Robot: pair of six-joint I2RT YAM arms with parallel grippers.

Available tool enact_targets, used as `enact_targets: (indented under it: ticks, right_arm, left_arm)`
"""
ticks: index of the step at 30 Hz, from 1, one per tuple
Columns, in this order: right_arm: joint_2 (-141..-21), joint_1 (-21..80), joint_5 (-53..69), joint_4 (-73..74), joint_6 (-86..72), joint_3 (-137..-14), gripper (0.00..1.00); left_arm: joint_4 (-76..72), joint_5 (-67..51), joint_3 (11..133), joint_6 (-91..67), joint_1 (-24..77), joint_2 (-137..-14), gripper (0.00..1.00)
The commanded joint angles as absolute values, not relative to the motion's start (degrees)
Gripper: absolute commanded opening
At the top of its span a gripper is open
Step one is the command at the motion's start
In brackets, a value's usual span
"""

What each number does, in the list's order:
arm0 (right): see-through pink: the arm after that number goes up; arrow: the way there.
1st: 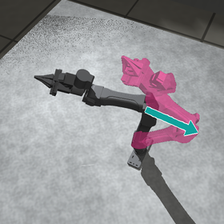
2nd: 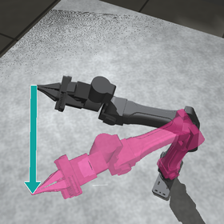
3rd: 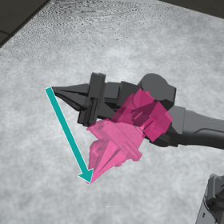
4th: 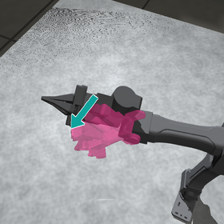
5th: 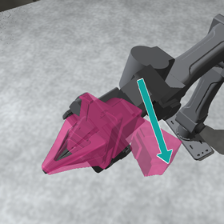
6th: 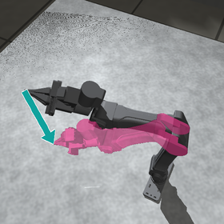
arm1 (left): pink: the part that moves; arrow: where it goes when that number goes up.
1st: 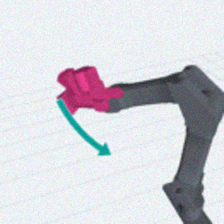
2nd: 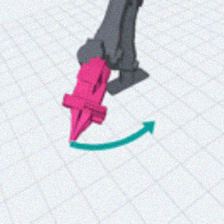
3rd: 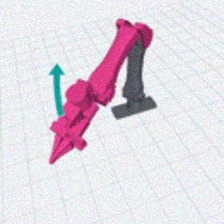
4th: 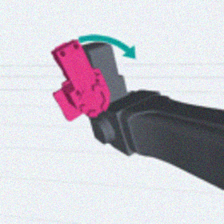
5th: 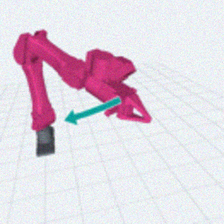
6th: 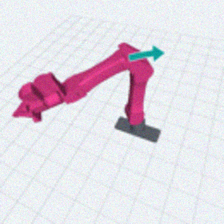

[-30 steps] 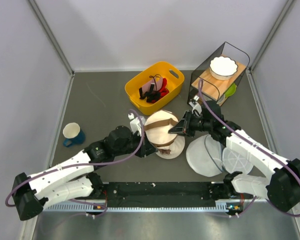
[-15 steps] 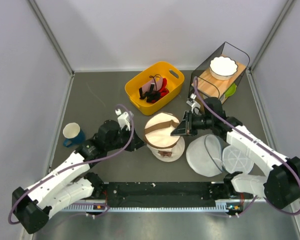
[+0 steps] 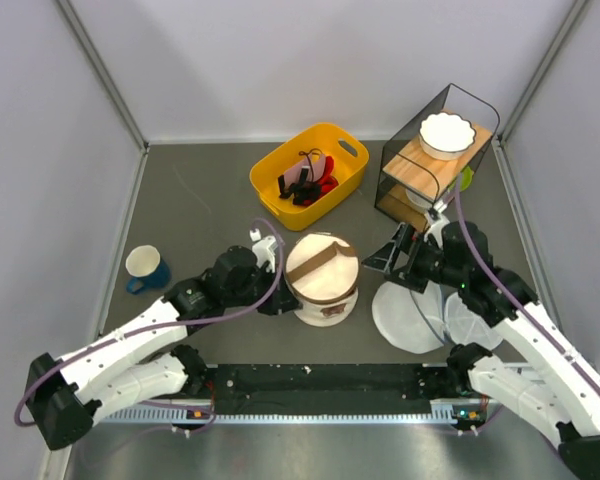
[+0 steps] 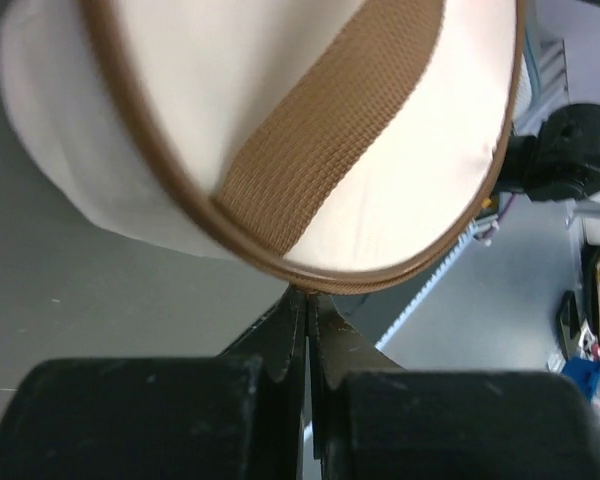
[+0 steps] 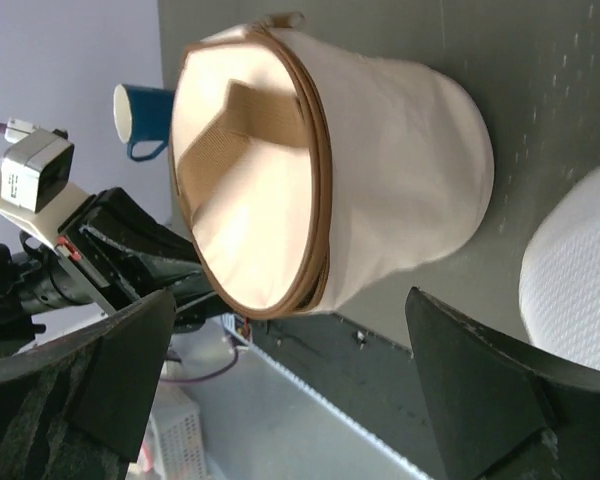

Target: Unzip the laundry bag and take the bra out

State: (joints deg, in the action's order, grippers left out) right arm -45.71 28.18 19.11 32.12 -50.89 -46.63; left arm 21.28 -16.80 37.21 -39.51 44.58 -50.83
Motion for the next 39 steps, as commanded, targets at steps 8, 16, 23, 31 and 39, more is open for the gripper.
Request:
enact_targets:
  ticks: [8,16,23,31,39]
  right_arm:
    - [-46.0,43.9,4.0,28.8,-70.3,-40.4,0.99]
    - [-56.5,48.2,5.2,14.7,-69.2,-40.5,0.59]
    - [-59.2,45.0,3.4,14.8,-65.8,-40.7,0.00]
    - [-62.3,30.7,29.2,19.7,-43.4,-42.4,0.00]
    - [-66.4,30.1,35.0,23.7,-31.8,-47.2,0.00]
  left_arm:
    - [14.9,-14.9,41.3,-48.5,57.3,-55.6,0.00]
    - [12.1,-11.7,43.2,-47.0,59.5,-57.3,0.00]
    - [18.3,-7.0,43.1,-44.5,59.4,-54.5,0.00]
    - [21.2,-9.5,36.8,-37.0,46.7,-41.4,0.00]
    - [19.1,-19.1,38.1,-32.5,40.3,-46.9,0.00]
